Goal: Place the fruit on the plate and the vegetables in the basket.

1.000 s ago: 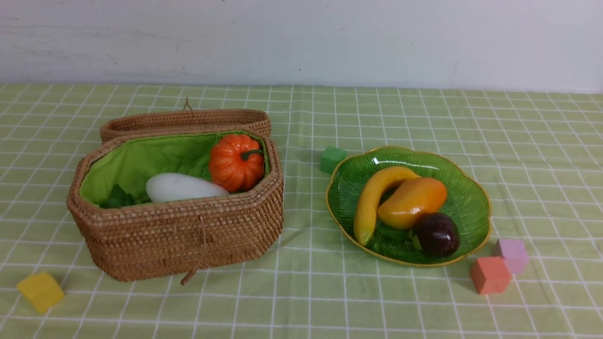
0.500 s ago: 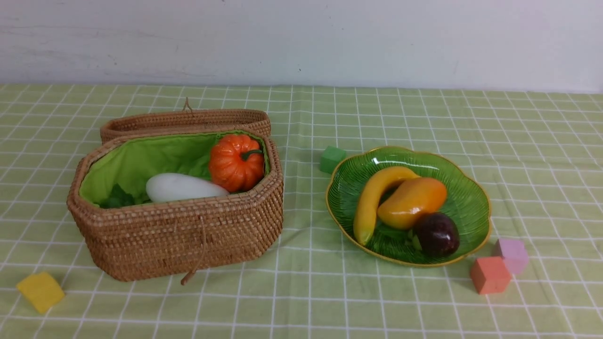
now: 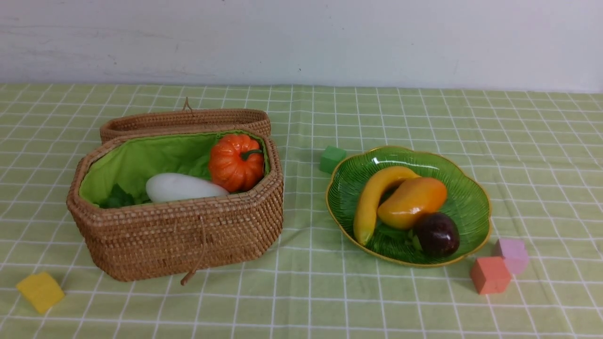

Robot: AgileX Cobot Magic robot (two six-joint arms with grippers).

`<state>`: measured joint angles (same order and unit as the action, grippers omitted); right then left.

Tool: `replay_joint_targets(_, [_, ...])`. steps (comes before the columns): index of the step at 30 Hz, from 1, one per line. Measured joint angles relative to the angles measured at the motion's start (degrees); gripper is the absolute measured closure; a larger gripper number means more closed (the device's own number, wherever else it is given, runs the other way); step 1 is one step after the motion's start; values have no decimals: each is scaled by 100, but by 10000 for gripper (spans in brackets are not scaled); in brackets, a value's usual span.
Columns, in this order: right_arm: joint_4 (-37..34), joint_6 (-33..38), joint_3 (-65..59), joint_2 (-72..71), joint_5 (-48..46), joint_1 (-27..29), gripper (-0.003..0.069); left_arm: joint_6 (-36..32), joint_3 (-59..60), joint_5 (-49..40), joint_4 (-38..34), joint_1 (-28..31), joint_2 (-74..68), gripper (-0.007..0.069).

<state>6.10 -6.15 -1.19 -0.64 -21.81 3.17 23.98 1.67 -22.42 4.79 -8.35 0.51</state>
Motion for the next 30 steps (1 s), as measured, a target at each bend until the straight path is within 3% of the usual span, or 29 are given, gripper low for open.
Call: replay_joint_targets(30, [-23, 4, 0, 0, 0, 0, 555, 0, 0, 0, 0, 0, 0, 523])
